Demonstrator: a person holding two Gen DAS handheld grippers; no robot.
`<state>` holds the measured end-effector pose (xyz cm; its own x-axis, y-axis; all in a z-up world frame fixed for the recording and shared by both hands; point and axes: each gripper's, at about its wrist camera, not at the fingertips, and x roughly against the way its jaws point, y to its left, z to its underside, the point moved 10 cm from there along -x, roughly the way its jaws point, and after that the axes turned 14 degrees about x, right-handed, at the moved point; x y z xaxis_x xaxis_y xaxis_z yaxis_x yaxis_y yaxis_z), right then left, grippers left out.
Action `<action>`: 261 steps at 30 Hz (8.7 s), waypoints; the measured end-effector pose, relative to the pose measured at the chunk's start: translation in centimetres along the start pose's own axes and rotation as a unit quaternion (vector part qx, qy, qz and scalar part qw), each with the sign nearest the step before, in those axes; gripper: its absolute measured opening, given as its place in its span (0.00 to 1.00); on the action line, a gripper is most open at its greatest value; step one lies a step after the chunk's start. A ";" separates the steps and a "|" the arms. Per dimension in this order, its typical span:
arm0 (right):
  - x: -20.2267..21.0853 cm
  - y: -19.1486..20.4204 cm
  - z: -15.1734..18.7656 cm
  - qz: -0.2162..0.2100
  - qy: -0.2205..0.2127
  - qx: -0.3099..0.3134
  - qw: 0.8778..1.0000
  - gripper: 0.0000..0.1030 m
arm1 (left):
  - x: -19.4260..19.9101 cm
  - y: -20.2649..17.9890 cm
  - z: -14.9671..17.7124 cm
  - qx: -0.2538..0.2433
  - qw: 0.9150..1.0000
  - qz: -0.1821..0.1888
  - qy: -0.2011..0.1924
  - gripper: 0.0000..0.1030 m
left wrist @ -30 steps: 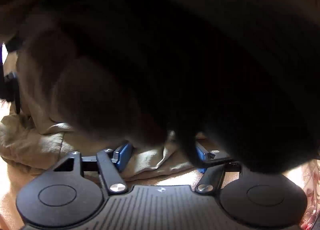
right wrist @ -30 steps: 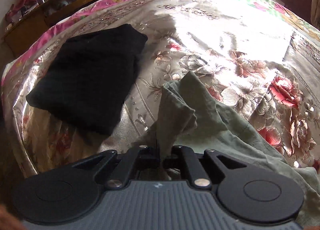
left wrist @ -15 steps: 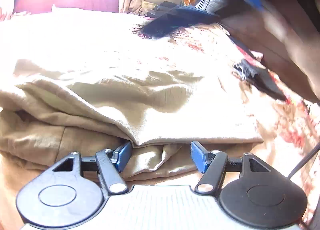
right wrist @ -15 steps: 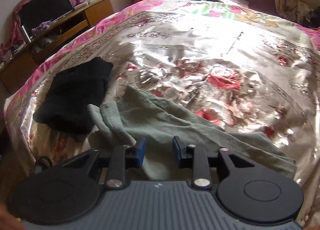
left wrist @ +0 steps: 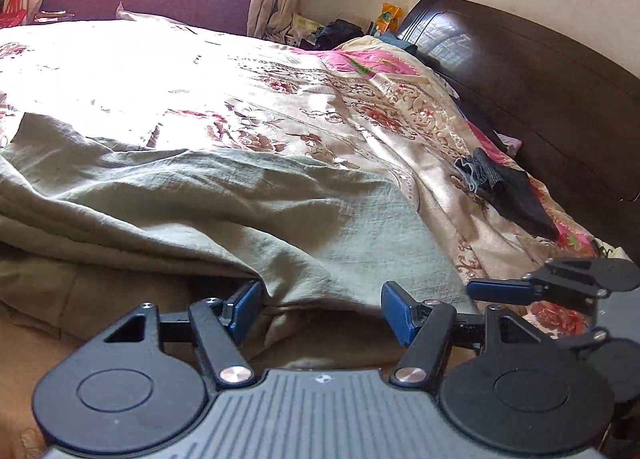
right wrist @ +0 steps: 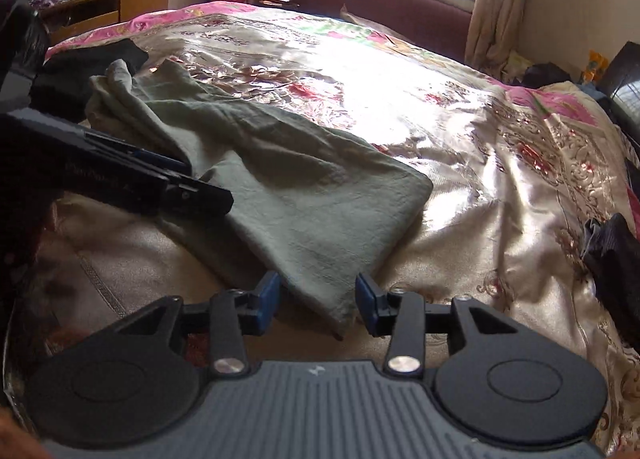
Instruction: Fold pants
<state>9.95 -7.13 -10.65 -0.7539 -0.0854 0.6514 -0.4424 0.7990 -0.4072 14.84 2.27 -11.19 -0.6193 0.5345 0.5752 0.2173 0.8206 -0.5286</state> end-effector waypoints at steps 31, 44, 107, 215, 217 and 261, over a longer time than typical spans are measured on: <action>-5.0 -0.8 0.5 0.063 0.021 0.082 0.994 0.27 | 5.4 2.0 -2.3 -0.150 0.982 -0.094 -0.064 0.77; -1.5 -2.3 0.8 0.014 0.041 0.042 0.998 0.23 | 4.7 8.2 -2.4 -0.184 0.963 -0.196 -0.028 0.79; -7.1 -13.6 8.2 -0.194 0.016 -0.499 0.845 0.19 | -1.9 2.1 -2.2 -0.215 0.968 -0.131 -0.019 0.84; -12.6 0.0 -20.2 -0.166 -0.070 -0.048 0.982 0.27 | 8.2 10.8 -11.2 -0.021 0.978 -0.120 -0.170 0.88; -13.3 0.2 -18.7 -0.161 -0.053 -0.050 0.984 0.27 | 6.4 11.7 -10.6 -0.025 0.977 -0.146 -0.152 0.88; -9.0 -3.6 -4.7 -0.205 0.030 -0.301 0.931 0.44 | 2.9 10.9 -8.2 -0.076 0.978 -0.191 -0.040 0.90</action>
<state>20.63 -6.43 -12.08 -0.5453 -0.4374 0.7151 -0.3207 0.8970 0.3041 21.60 14.42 -10.11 -0.7334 0.1701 0.6582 0.0647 0.9813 -0.1815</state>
